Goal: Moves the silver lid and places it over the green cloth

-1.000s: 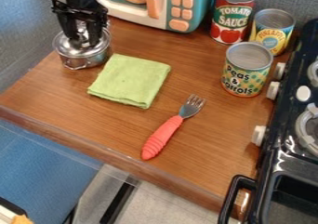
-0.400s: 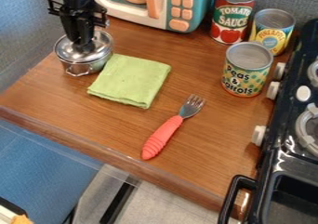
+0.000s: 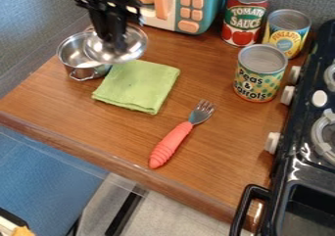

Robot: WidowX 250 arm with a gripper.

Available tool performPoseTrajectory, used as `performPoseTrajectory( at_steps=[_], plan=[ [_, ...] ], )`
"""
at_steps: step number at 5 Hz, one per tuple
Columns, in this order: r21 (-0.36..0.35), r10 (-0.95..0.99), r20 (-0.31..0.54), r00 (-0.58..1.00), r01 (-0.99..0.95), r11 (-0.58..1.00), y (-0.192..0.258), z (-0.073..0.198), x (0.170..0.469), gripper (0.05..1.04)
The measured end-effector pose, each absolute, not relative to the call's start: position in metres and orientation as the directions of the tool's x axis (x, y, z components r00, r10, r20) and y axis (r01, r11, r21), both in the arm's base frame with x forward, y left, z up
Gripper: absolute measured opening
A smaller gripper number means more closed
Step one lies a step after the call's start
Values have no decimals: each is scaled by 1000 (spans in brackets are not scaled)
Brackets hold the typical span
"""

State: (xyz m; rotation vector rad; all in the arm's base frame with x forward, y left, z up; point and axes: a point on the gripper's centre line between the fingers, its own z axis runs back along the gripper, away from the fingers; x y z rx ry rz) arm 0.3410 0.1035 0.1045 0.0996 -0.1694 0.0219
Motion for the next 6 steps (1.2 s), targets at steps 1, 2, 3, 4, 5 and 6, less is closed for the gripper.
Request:
performPoseTrajectory(
  at_steps=[1, 2, 3, 4, 5, 6],
  plan=[
    [83, -46, 140, 989, 34, 996, 73, 90, 337, 285],
    [101, -77, 138, 987, 63, 993, 58, 86, 341, 285],
    [112, -81, 104, 991, 69, 991, 55, 73, 342, 340],
    [124, -71, 94, 993, 59, 991, 58, 72, 340, 649],
    [126, -73, 76, 994, 63, 990, 58, 73, 337, 938],
    [121, -64, 114, 991, 50, 991, 56, 97, 332, 1014]
  ],
)
